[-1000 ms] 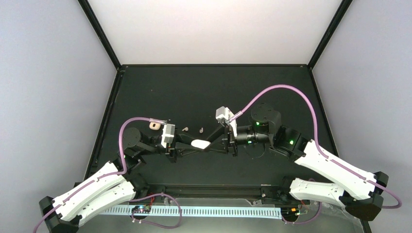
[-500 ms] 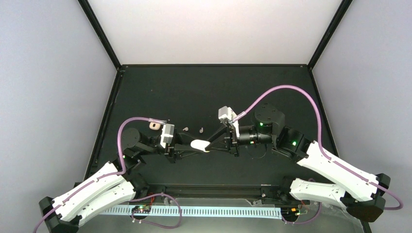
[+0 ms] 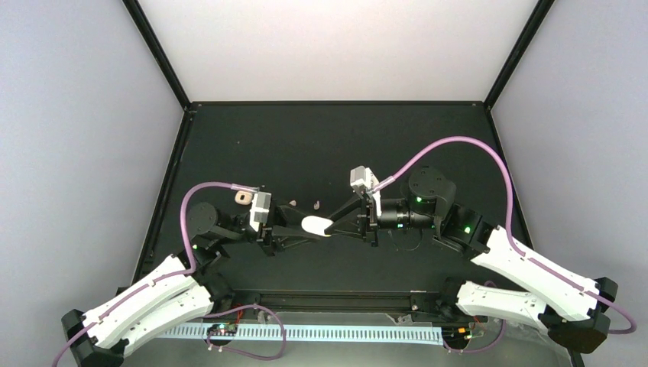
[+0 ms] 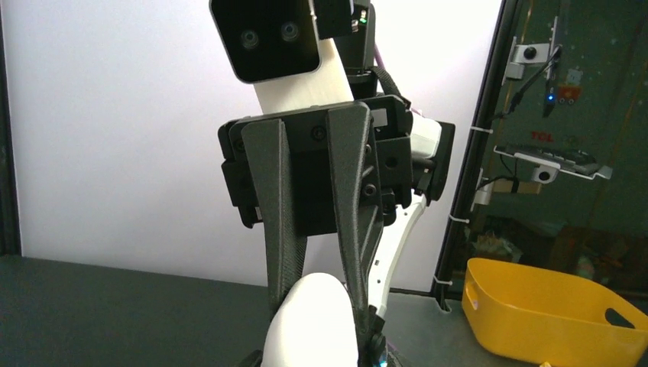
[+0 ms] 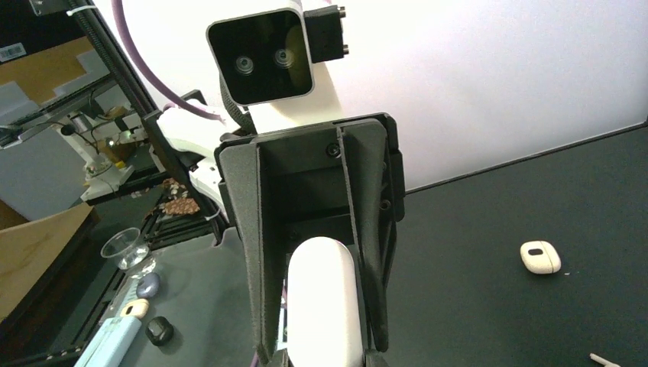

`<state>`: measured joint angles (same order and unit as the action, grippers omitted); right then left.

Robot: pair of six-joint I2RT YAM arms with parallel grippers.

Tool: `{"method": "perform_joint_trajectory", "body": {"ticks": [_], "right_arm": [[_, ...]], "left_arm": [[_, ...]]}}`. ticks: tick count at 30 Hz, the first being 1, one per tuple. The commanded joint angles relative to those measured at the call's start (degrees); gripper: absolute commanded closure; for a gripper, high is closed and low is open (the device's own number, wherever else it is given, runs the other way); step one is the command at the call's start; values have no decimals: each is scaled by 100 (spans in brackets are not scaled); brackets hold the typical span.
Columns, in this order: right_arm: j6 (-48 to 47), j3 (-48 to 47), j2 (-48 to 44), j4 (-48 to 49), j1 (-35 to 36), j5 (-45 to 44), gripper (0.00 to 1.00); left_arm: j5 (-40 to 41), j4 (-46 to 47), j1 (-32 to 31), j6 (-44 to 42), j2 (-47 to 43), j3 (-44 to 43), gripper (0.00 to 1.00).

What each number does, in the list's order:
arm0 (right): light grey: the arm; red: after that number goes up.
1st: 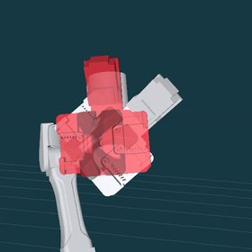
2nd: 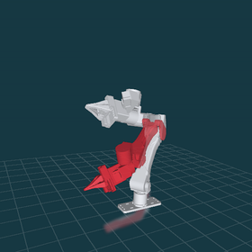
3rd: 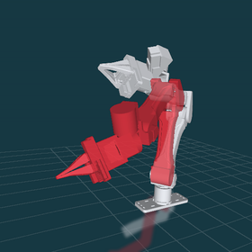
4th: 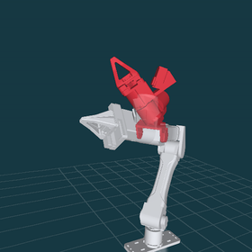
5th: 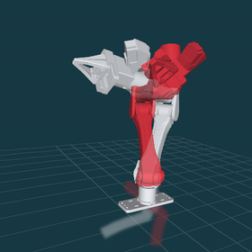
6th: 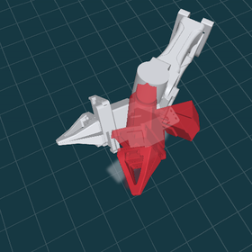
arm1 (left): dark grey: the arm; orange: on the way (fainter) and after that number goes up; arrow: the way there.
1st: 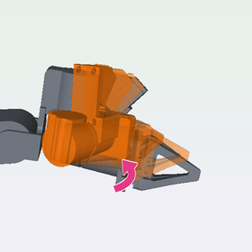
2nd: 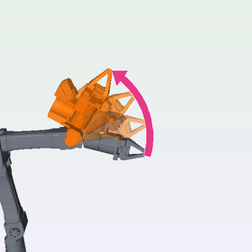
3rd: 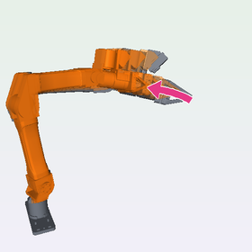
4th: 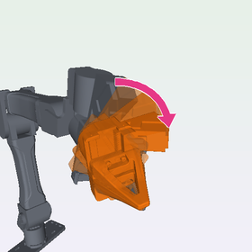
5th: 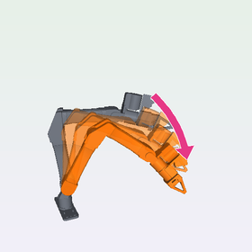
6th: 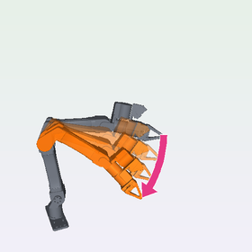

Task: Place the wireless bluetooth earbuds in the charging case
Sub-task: Open the charging case.

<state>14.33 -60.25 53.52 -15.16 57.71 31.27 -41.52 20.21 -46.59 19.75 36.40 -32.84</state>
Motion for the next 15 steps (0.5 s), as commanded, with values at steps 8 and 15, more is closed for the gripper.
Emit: {"method": "perform_joint_trajectory", "body": {"ticks": [8, 15], "right_arm": [[73, 112, -140, 351, -17, -230, 85], [76, 114, -140, 367, -14, -210, 80]], "left_arm": [[-80, 653, -9, 469, 162, 23, 73], [-132, 713, -8, 522, 217, 36, 79]]}}
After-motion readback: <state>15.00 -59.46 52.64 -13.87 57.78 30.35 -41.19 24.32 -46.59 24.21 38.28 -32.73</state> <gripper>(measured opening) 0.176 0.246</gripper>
